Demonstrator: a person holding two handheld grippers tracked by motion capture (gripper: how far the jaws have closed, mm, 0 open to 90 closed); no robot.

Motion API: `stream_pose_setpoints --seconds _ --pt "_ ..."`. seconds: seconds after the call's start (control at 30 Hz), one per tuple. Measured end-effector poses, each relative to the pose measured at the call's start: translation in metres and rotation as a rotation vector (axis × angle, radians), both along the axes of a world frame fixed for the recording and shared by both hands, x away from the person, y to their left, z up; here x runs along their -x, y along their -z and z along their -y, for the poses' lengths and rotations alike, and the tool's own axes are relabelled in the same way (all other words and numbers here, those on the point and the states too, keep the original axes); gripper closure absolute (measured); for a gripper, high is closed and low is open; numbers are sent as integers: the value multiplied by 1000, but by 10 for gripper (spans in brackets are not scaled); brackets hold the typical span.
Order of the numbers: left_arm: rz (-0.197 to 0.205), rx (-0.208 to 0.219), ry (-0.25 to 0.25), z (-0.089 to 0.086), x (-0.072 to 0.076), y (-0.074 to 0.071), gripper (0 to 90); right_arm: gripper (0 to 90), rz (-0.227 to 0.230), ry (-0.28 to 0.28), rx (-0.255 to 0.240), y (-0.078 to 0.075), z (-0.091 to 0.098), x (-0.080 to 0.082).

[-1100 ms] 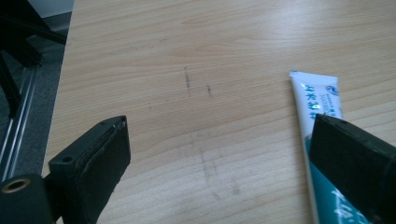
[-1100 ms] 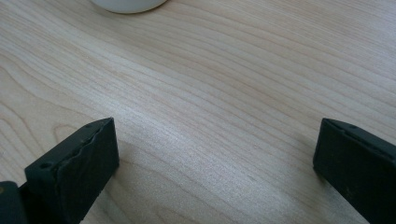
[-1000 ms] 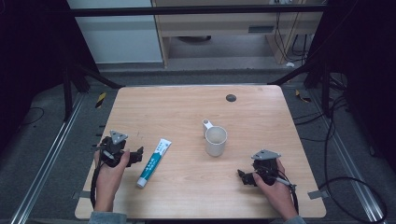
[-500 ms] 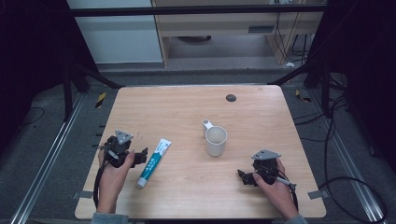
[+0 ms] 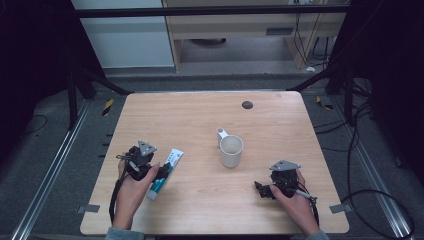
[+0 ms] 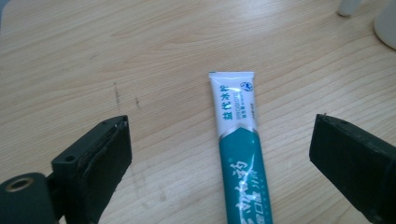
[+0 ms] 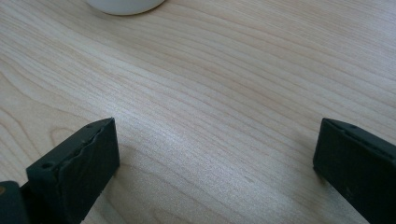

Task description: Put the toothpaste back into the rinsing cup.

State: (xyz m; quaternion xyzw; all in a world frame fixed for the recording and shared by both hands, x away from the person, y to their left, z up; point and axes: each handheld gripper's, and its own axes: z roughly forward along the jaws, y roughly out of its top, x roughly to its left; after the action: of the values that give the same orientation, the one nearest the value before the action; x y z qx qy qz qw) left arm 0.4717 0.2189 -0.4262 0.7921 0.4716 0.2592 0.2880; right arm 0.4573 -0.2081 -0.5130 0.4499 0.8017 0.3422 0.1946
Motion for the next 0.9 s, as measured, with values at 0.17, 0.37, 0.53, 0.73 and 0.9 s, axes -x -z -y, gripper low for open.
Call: stream_pose_setpoints --seconds 0.17,0.37,0.53,0.73,0.9 --pt "-6 -12 37 11 -2 1 46 6 -2 2 -2 0 0 0" --pt "9 -64 85 27 -15 -6 48 6 -2 5 -1 0 0 0" --pt "-42 -103 125 34 -25 -11 41 5 -2 9 0 0 0 1" --pt "-89 -148 155 47 -34 -6 58 6 -2 9 -1 0 0 1" --pt "-105 -176 166 52 -37 -4 50 6 -2 9 -1 0 0 1"
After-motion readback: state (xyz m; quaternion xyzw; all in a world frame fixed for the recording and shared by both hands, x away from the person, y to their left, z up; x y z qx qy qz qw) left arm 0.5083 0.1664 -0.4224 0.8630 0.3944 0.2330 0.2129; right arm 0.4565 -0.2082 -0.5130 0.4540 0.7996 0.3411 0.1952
